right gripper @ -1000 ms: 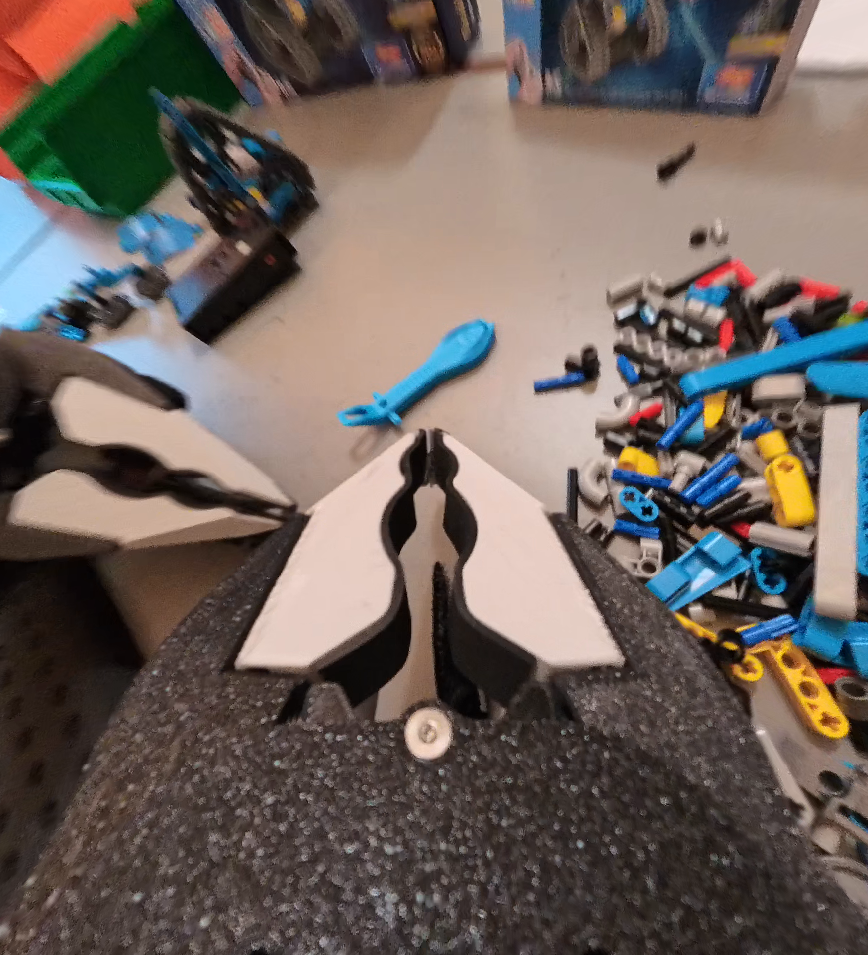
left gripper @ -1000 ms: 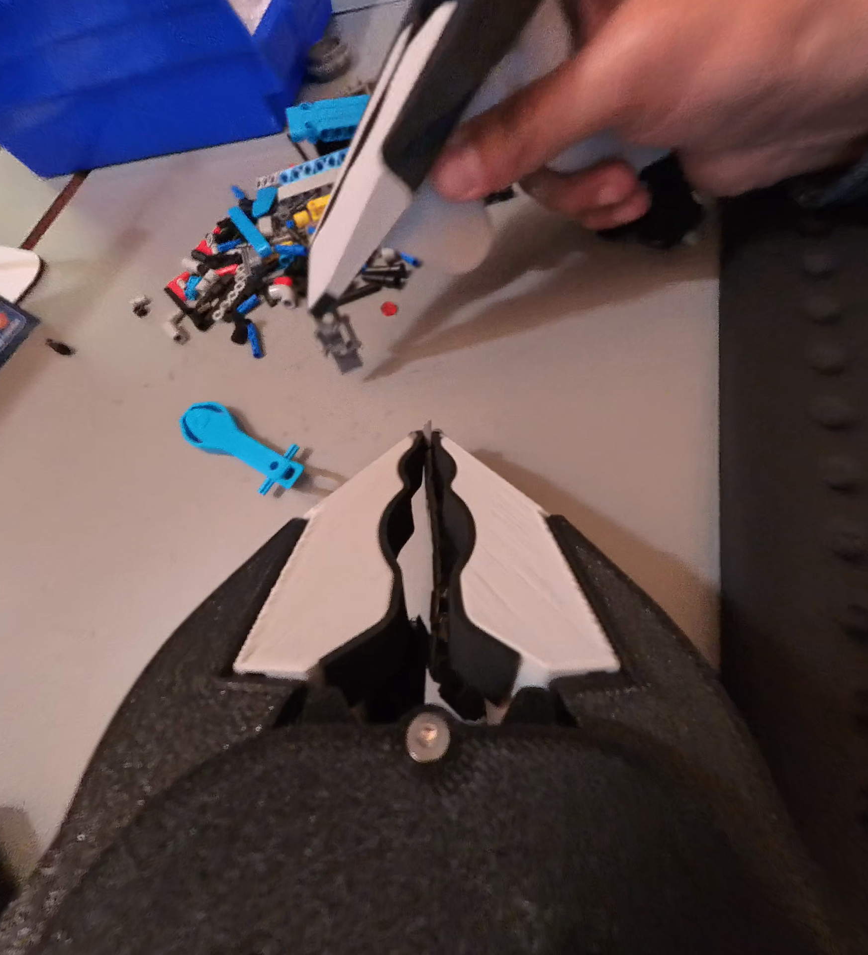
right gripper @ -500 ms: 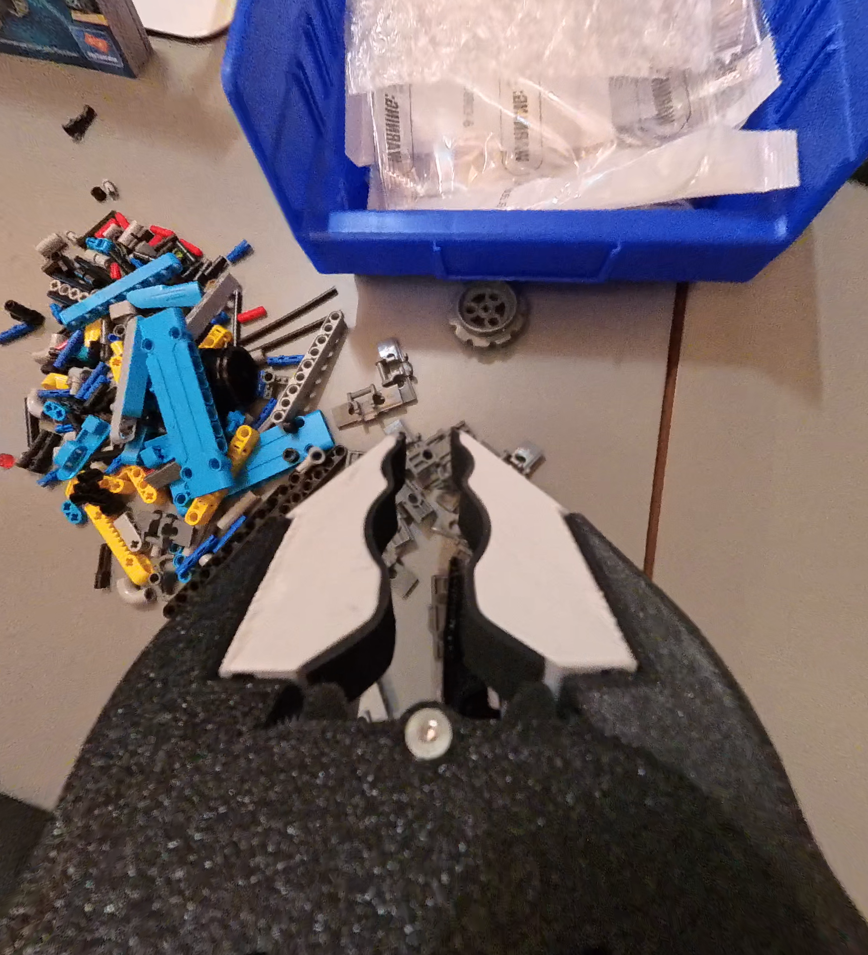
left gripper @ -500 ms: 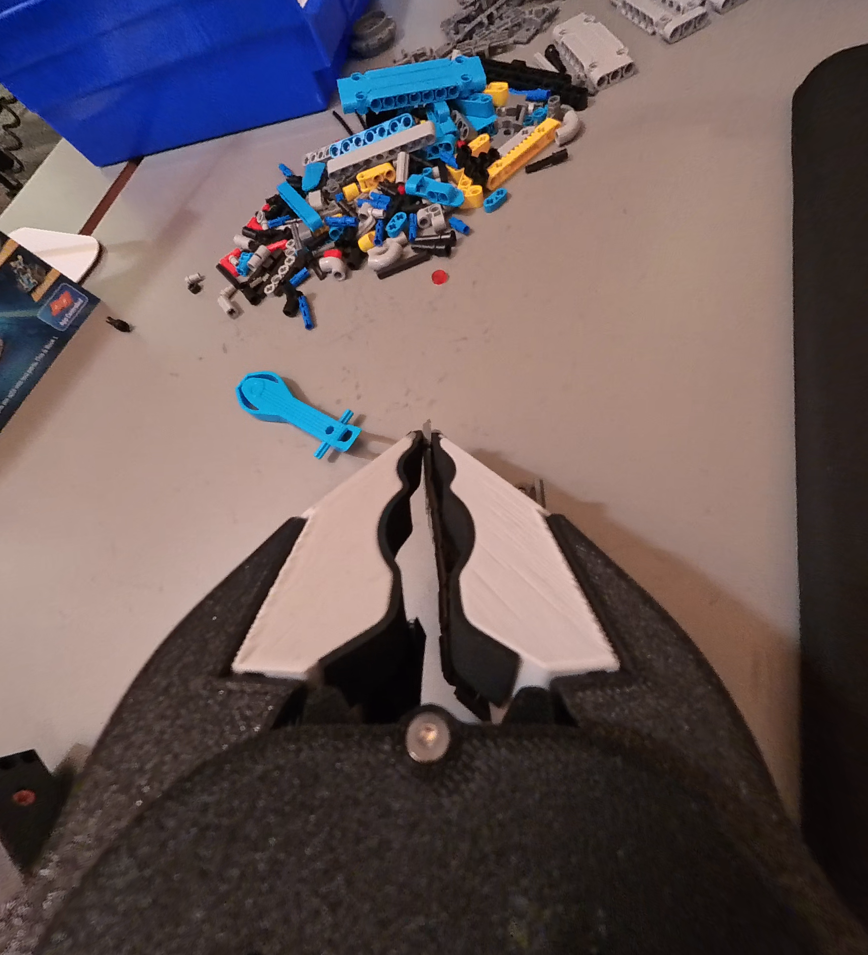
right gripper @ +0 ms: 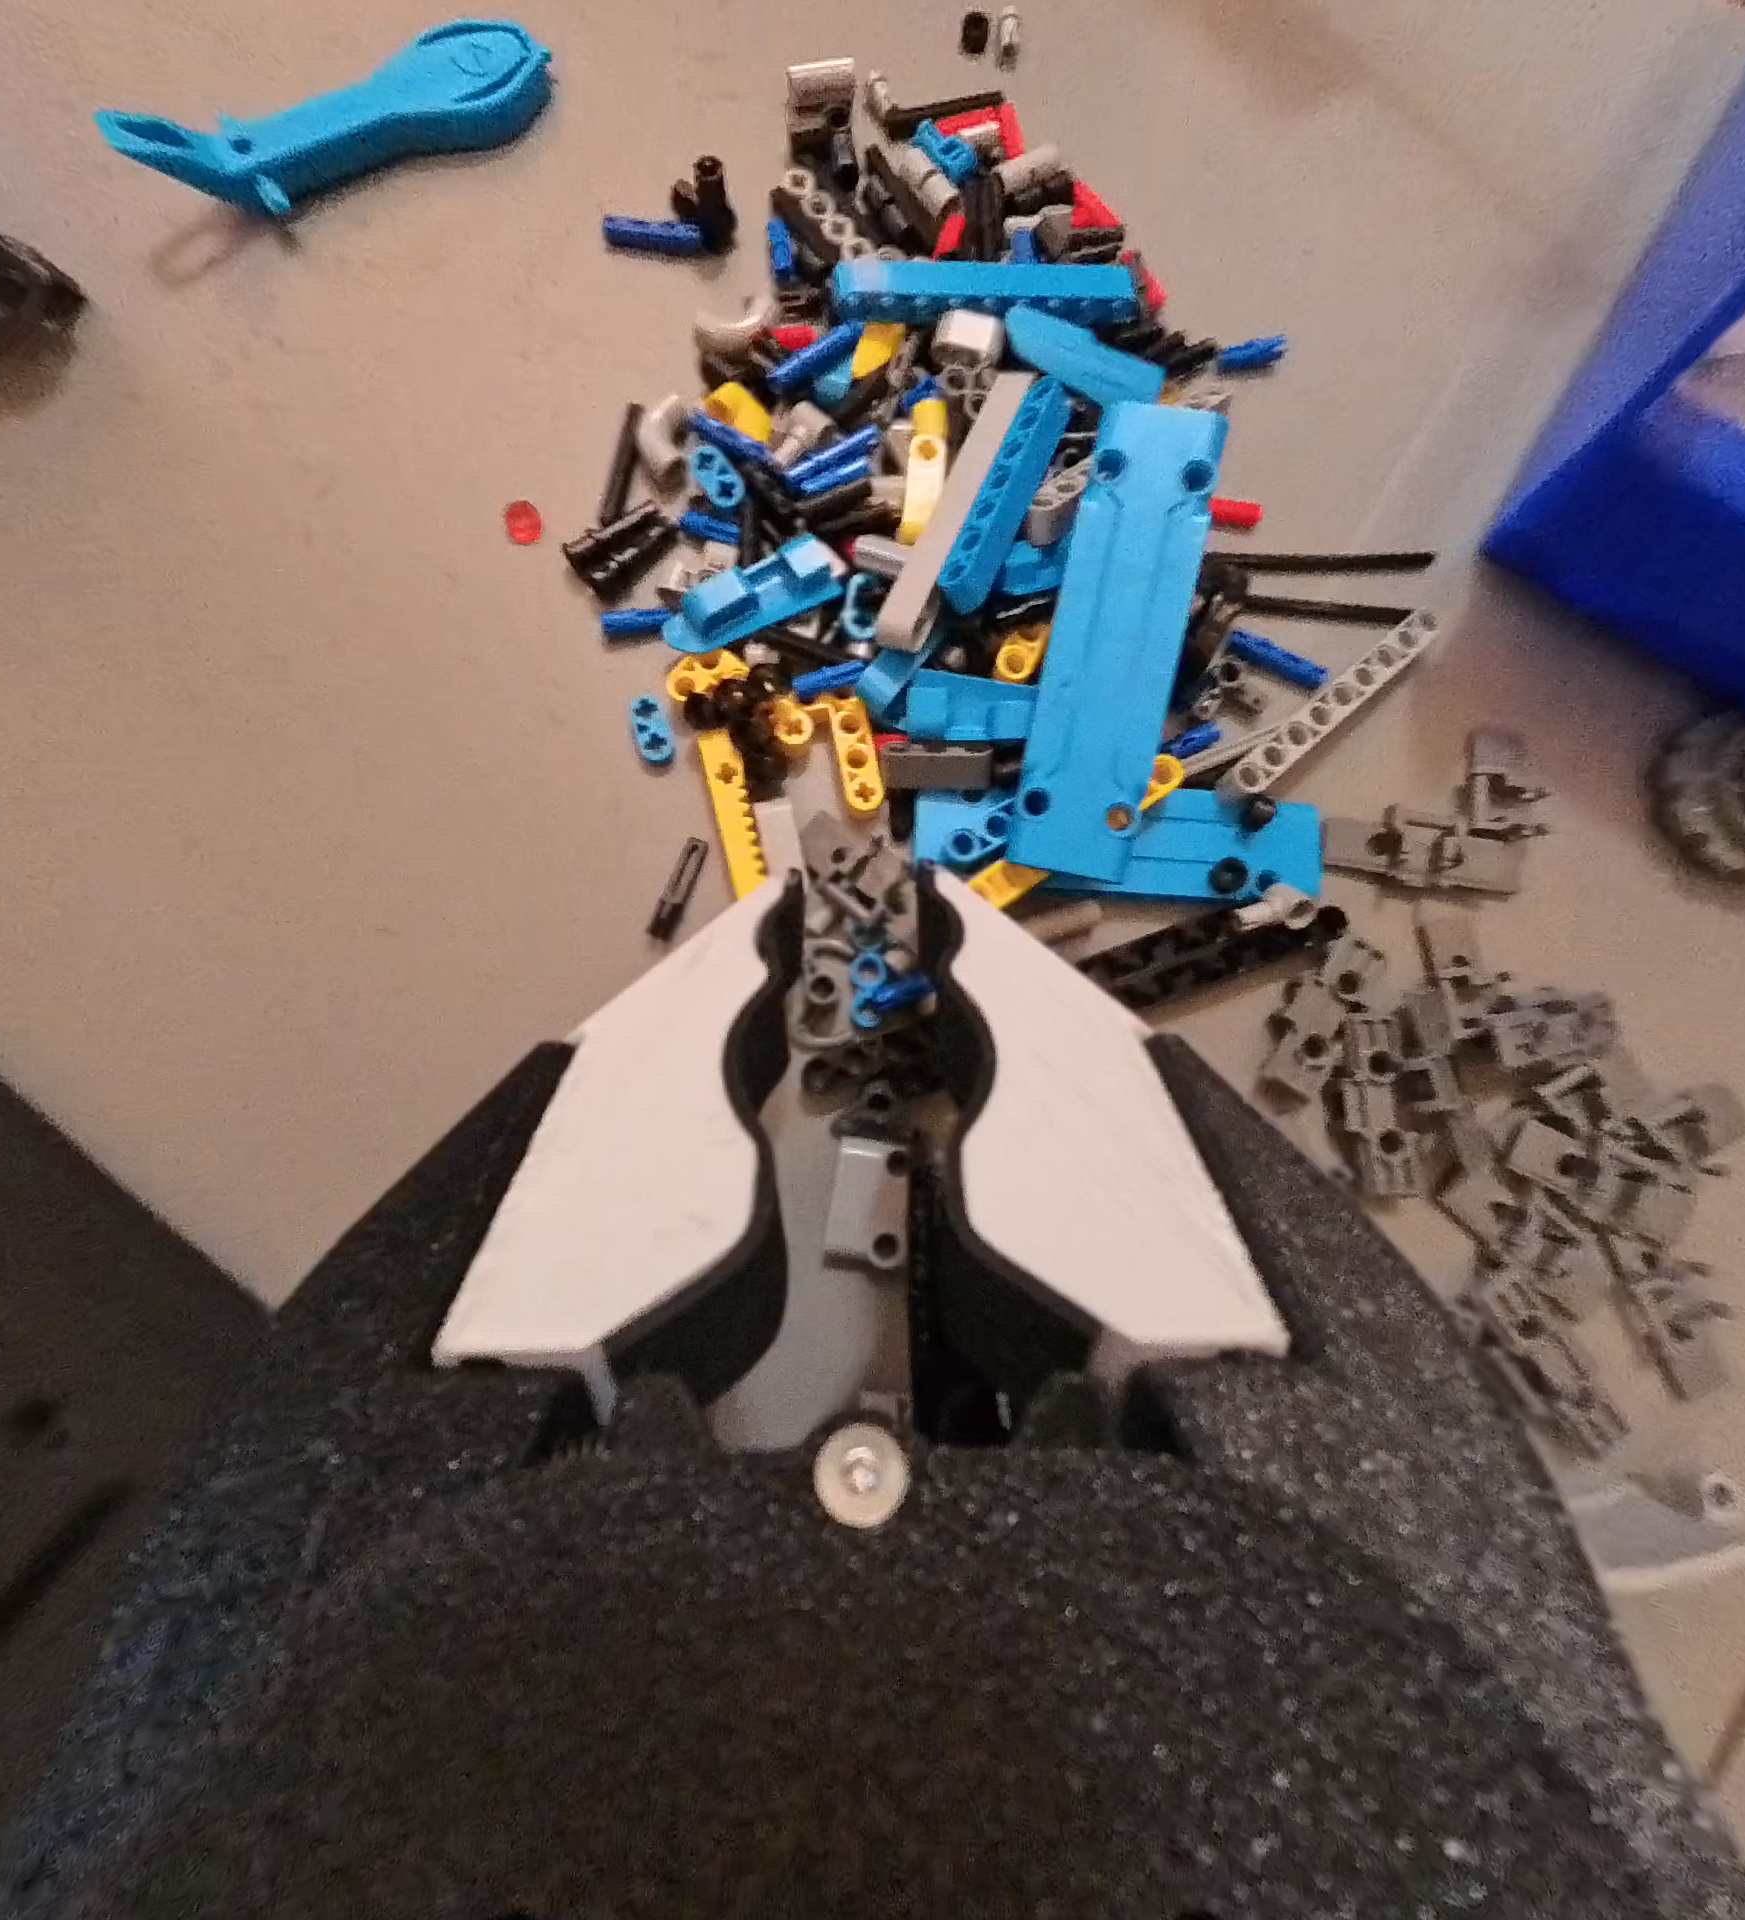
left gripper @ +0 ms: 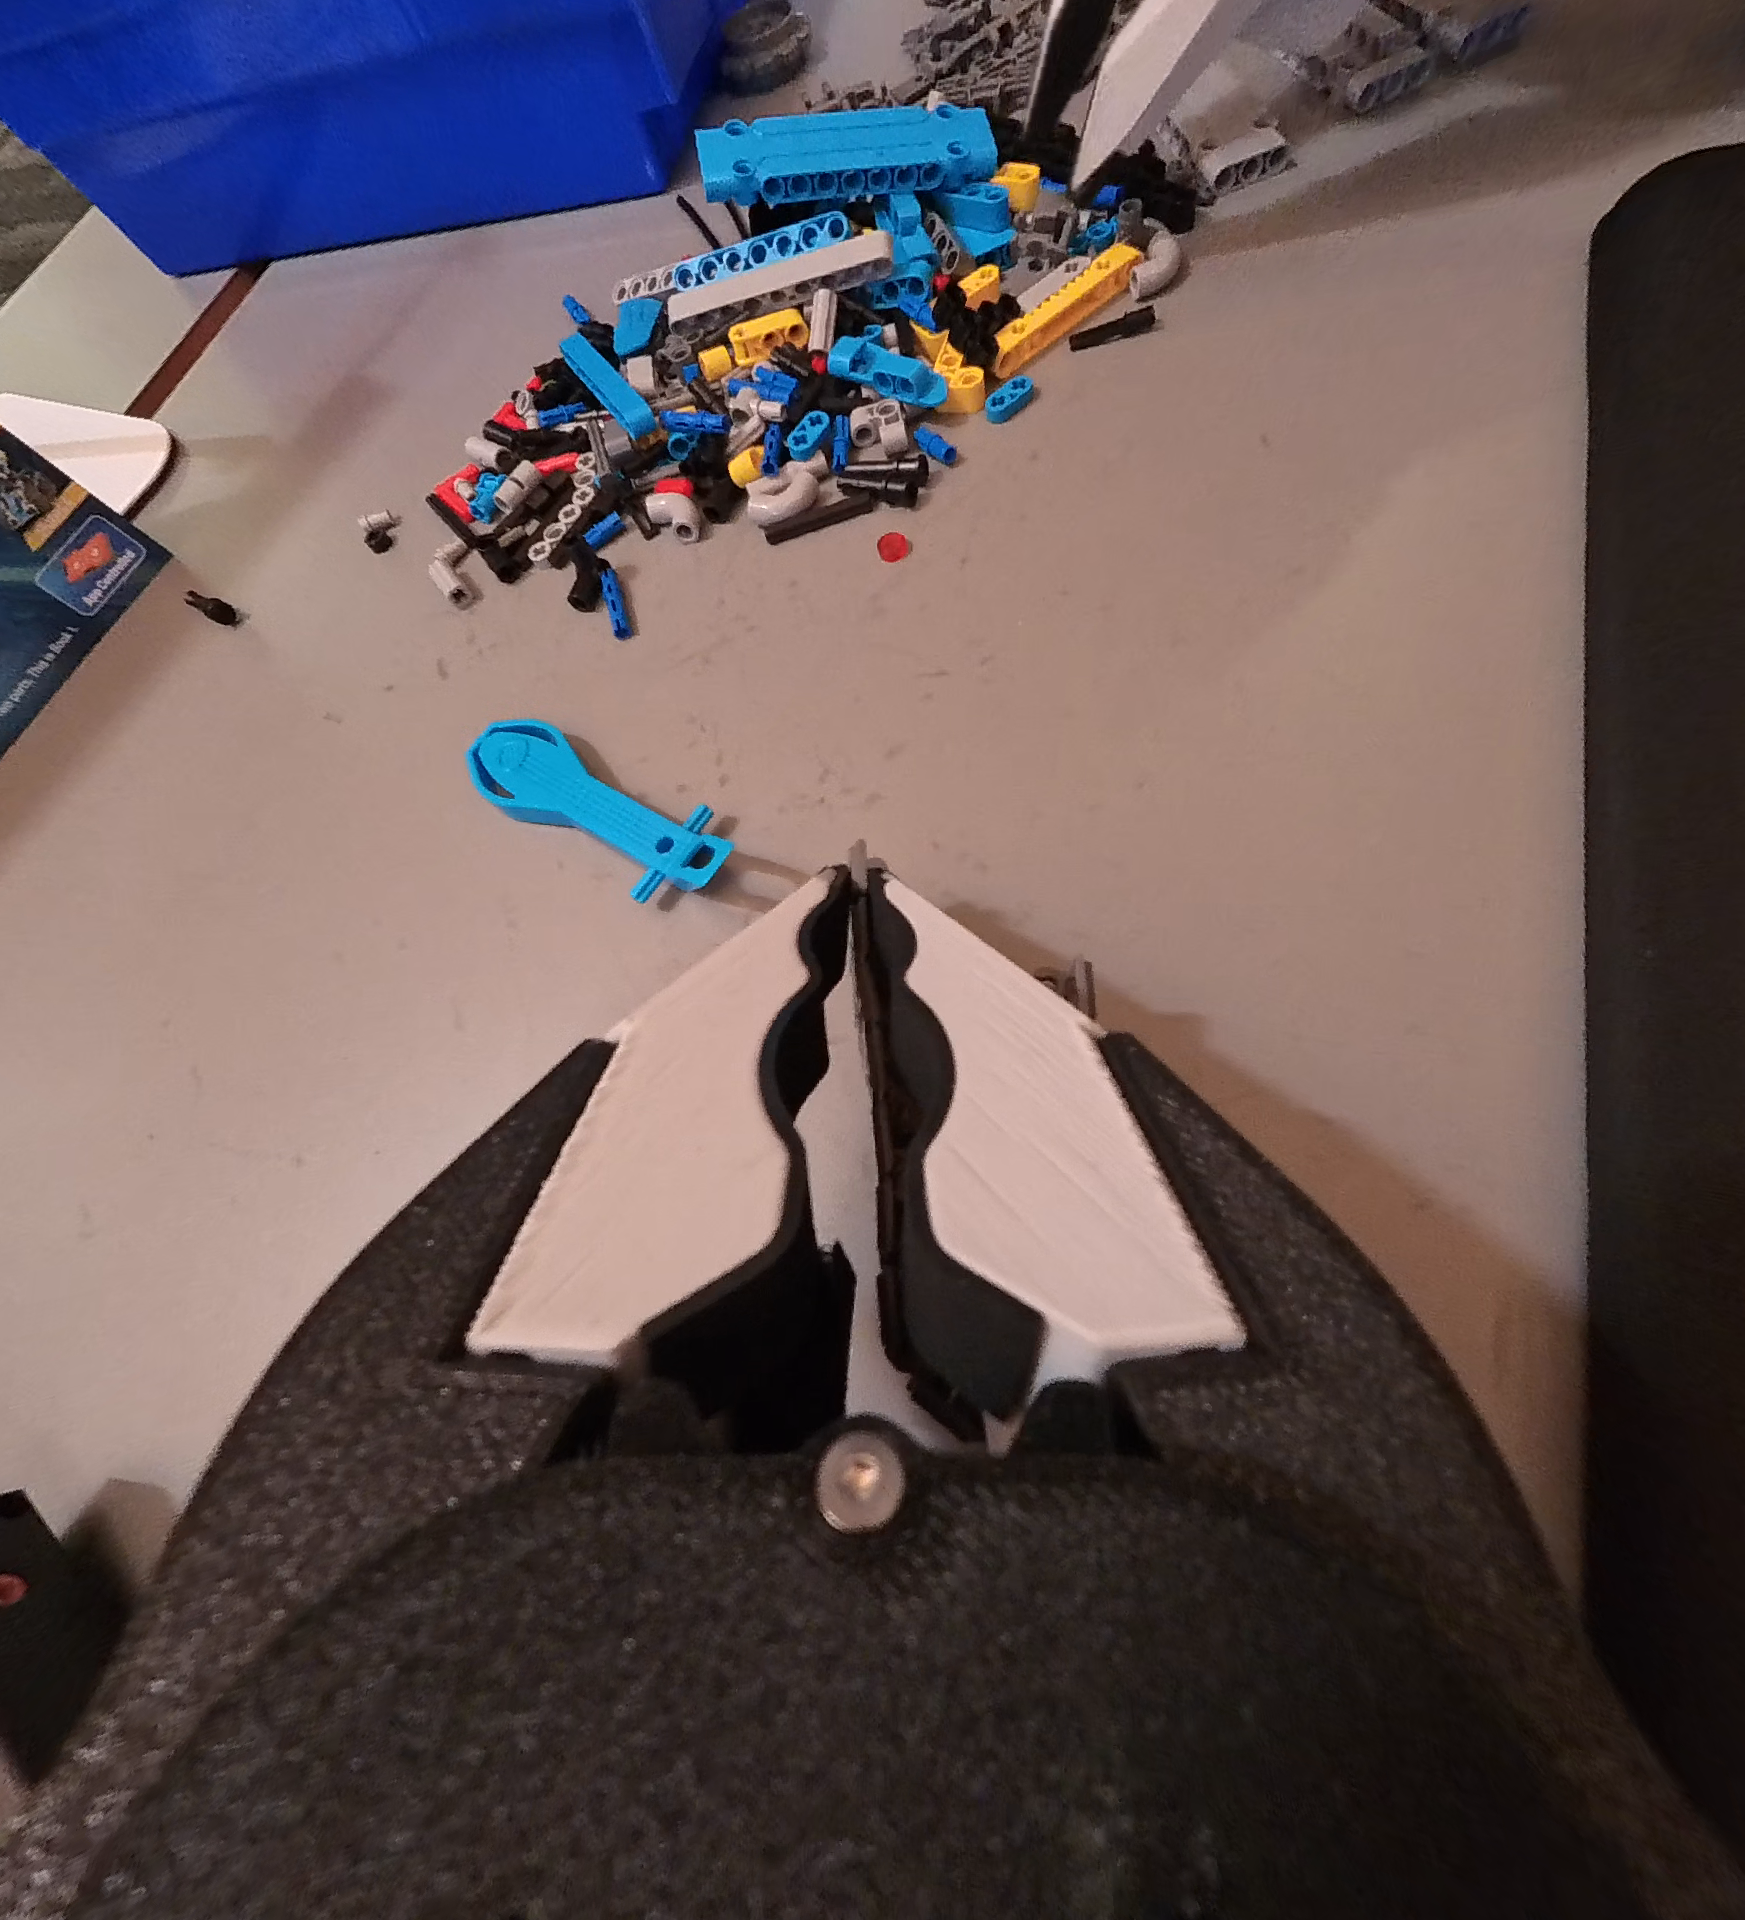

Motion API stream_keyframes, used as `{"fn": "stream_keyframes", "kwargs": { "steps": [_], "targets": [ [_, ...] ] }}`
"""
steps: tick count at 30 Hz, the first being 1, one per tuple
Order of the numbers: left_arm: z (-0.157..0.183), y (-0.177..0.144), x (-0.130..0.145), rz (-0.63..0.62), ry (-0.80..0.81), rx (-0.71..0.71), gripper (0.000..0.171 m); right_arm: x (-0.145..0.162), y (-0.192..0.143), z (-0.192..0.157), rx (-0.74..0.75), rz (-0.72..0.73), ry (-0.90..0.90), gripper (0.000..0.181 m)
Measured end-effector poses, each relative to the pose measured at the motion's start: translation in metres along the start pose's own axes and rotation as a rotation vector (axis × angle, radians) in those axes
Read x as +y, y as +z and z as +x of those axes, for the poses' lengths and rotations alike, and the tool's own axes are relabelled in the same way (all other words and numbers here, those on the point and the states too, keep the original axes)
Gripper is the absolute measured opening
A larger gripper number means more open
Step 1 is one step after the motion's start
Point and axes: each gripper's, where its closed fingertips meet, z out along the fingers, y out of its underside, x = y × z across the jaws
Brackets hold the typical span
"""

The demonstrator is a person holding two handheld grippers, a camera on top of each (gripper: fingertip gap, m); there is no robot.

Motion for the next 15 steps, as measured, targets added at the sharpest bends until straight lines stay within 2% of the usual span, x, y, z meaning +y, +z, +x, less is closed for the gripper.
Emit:
{"fn": "stream_keyframes", "kwargs": {
  "steps": [2, 6, 13, 14, 15],
  "targets": [
    [0.001, 0.000, 0.000, -0.001, 0.005, -0.001, 0.002, 0.000, 0.002, -0.005, -0.036, -0.016, 0.030, 0.022],
    [0.001, 0.000, 0.000, -0.003, 0.007, -0.001, 0.002, 0.006, 0.011, 0.000, 0.046, -0.065, -0.043, 0.021],
    [0.002, 0.000, 0.000, -0.005, 0.013, -0.003, 0.002, 0.005, 0.012, -0.001, 0.042, -0.037, -0.001, 0.013],
    [0.002, 0.000, 0.000, -0.006, 0.014, -0.003, 0.002, 0.006, 0.012, 0.000, 0.043, -0.039, -0.003, 0.000],
    [0.002, 0.000, 0.000, -0.005, 0.013, -0.002, 0.002, 0.005, 0.012, 0.002, 0.059, -0.035, -0.011, 0.000]
  ]
}}
